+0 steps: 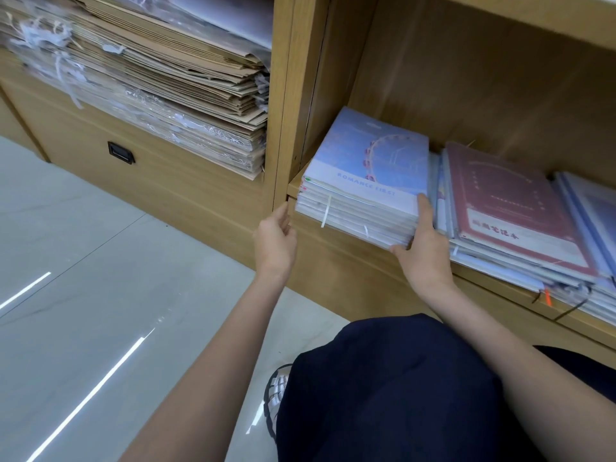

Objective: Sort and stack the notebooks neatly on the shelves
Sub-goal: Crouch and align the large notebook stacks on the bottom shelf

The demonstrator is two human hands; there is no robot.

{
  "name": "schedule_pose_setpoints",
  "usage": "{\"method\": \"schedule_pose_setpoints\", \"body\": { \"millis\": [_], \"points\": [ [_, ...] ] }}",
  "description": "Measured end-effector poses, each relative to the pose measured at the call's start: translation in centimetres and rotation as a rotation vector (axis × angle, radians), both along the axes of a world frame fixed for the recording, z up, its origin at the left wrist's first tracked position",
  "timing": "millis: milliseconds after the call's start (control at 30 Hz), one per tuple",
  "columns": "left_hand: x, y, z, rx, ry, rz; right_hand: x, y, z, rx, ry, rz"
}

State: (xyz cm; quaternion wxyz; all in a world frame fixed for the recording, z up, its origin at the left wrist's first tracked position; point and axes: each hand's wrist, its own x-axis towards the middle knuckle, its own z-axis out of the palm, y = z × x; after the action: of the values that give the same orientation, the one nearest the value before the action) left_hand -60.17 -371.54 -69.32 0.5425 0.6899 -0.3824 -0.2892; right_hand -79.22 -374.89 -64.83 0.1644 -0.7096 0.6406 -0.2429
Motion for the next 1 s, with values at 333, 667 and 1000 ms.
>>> {"method": "schedule_pose_setpoints", "body": {
  "millis": [333, 667, 1000],
  "points": [
    [-2.1, -0.4, 0.1, 0.060, -0.311, -0.240, 0.1, 0.1, 0.2, -0.025, 0.035, 0.043],
    [-1.5, -4.0, 1.0, 0.121, -0.368, -0.244, 0.8, -4.2, 0.4, -0.016, 0.144, 0.019],
    [-0.7, -7.9, 2.1, 0.145, -0.362, -0.183, 2.8, -6.8, -0.4, -0.103, 0.215, 0.056]
  ]
}}
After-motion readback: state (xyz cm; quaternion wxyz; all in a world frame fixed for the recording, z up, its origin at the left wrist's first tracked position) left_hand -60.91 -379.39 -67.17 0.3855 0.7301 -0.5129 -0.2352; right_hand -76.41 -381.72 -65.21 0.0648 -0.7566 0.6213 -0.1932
